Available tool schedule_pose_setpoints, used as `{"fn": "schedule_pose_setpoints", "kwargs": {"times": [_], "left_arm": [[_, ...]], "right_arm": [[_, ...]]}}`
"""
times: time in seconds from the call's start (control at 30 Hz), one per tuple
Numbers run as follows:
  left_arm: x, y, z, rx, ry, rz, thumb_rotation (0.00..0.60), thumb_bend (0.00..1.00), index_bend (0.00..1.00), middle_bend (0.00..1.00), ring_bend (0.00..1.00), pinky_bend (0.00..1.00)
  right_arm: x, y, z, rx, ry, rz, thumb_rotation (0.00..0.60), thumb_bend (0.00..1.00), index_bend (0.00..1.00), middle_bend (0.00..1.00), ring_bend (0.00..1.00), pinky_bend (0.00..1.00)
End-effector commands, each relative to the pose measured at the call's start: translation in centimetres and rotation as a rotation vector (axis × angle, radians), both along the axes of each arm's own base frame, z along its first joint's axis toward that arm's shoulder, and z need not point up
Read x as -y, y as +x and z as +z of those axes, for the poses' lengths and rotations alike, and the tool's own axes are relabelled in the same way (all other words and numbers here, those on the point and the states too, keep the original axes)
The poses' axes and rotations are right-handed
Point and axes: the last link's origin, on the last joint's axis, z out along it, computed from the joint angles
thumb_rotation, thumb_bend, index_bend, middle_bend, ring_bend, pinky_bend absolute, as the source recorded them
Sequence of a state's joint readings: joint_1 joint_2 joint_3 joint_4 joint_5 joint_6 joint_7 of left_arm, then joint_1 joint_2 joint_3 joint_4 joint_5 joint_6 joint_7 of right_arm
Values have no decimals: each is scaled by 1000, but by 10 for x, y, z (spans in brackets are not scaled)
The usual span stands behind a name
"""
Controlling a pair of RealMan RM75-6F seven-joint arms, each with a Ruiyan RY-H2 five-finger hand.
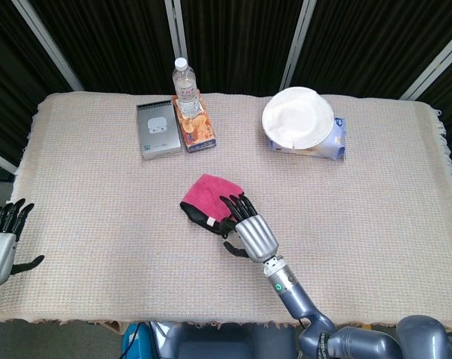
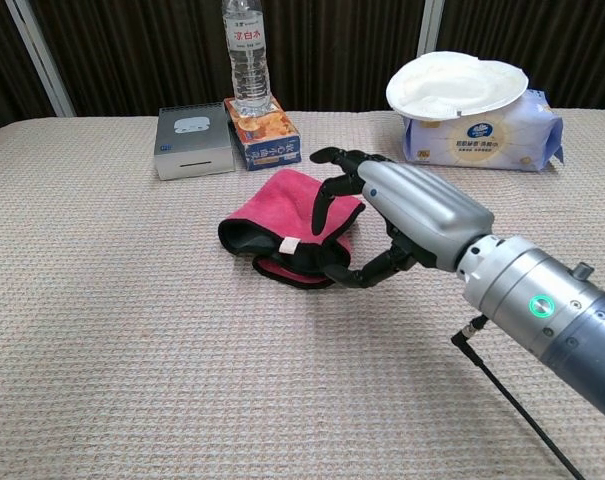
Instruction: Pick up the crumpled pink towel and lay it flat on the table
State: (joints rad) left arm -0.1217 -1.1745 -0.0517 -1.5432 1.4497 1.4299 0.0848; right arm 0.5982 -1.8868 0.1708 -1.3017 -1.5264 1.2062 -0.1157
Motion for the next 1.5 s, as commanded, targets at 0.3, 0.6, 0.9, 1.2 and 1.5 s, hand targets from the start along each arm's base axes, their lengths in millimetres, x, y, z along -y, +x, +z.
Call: {"fn": "schedule_pose_setpoints", "kwargs": {"times": [0.3, 0.6, 0.9, 1.2, 1.5], "left_arm": [[0, 1, -1, 5, -3, -3, 600, 0, 0, 0, 0, 9], [0, 2, -1, 9, 0, -7, 600, 0, 0, 0, 0, 9], [0, 3, -1, 11, -2, -12, 600, 0, 0, 0, 0, 9], [1, 3, -1, 18, -6, -10, 600, 0, 0, 0, 0, 9], [1, 4, -3, 19, -13, -14, 600, 0, 0, 0, 0, 9]], "right_arm": [[-1, -3, -13, 15, -9, -24, 600, 274, 479, 92, 0, 0], [1, -5, -20, 24, -9, -45, 600, 273, 478, 92, 0, 0], [4, 0, -24, 34, -21, -55, 600, 273, 478, 92, 0, 0], [6, -6, -25, 22, -22, -71, 600, 273, 478, 92, 0, 0], [5, -6, -24, 33, -22, -69, 600, 307, 478, 92, 0, 0]]}}
